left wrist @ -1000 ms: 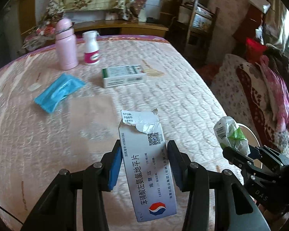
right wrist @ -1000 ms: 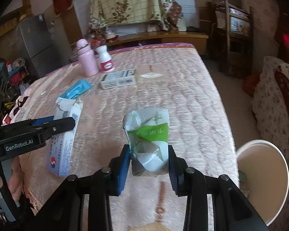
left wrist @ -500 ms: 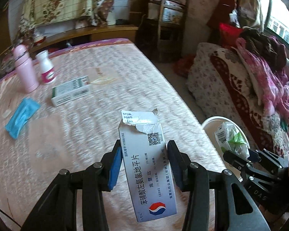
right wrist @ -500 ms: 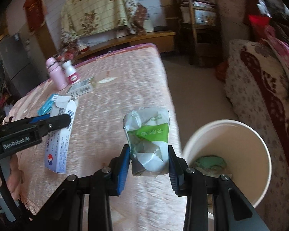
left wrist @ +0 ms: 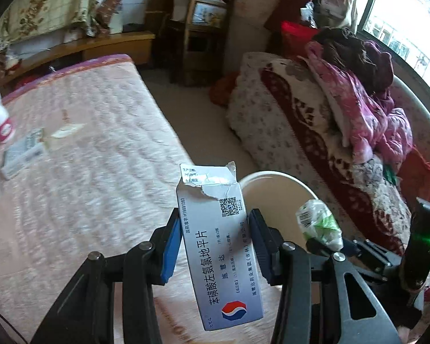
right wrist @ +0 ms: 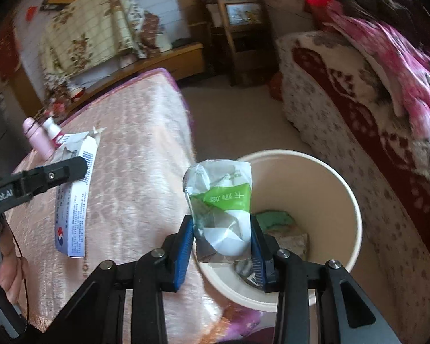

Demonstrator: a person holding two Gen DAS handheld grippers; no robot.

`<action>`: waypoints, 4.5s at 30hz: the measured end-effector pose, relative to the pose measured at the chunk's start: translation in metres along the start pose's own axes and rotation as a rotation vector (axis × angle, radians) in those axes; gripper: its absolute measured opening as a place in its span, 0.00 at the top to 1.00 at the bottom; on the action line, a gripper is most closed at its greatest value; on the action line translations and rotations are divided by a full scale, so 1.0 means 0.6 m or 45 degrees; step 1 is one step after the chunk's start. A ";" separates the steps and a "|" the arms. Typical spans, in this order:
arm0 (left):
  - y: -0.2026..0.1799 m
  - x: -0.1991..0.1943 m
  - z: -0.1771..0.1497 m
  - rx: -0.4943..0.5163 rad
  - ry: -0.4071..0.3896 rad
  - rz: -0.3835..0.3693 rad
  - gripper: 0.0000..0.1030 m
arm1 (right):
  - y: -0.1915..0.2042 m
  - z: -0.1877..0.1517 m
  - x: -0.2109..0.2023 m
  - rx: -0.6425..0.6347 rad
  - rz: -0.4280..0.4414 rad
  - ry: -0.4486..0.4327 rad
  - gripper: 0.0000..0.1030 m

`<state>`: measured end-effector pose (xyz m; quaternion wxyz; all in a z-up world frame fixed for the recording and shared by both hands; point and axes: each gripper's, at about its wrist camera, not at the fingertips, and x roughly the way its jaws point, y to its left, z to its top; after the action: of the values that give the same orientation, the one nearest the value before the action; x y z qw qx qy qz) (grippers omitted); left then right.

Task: Collect trash
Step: 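Open the left gripper over the bin while the right opens, dropping both, then move both open grippers back over the remaining trash on the bed, then grasp the blue wet-wipe packet with the left gripper while the right grasps the Watermelon Frost box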

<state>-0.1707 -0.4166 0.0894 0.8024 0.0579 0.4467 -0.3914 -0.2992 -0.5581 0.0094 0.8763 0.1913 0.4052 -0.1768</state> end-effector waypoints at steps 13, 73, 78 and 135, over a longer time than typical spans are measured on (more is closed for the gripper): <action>-0.061 0.060 0.009 0.031 0.031 -0.065 0.53 | -0.072 -0.019 0.017 0.101 -0.068 0.052 0.60; 0.499 -0.148 -0.057 -0.282 -0.101 0.540 0.18 | 0.343 0.024 0.147 -0.336 0.207 0.191 0.32; 0.601 -0.165 -0.025 -0.356 -0.118 0.651 0.18 | 0.406 0.038 0.177 -0.406 0.222 0.215 0.32; 0.682 -0.102 -0.008 -0.212 0.032 0.625 0.14 | 0.624 0.188 0.339 -0.395 0.293 0.299 0.23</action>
<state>0.0862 -0.0981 0.0285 0.8697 0.1031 0.4600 -0.1461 0.0713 -0.3199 -0.0094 0.8565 0.1183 0.5022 0.0122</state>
